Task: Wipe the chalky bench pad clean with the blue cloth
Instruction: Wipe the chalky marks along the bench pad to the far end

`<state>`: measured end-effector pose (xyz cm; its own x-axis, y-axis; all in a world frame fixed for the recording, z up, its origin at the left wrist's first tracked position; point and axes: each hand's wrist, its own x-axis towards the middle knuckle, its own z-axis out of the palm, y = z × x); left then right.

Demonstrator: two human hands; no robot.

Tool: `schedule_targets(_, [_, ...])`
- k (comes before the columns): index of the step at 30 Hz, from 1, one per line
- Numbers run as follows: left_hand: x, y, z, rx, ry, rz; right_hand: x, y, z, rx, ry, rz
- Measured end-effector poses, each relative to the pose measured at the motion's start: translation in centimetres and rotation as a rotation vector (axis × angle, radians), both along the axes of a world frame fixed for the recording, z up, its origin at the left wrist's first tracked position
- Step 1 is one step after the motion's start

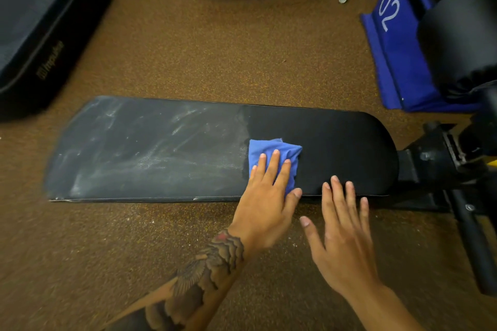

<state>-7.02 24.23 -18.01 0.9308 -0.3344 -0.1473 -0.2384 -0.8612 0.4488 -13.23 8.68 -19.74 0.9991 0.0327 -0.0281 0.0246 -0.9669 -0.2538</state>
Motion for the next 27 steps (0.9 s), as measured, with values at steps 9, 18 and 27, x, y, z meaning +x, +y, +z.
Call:
schedule_targets(9, [-0.9,9.2,-0.5,0.107,-0.233,0.099,4.0,7.3,1.6,0.017,-0.060,0.132])
schedule_targets(18, [-2.1,17.1,-3.2,0.270,-0.278,0.073,7.5,9.9,0.4,-0.144,-0.019,0.143])
schedule_targets(27, [-0.8,18.4,-4.4,0.343,-0.305,-0.021,7.5,10.7,-0.6,-0.165,-0.023,0.065])
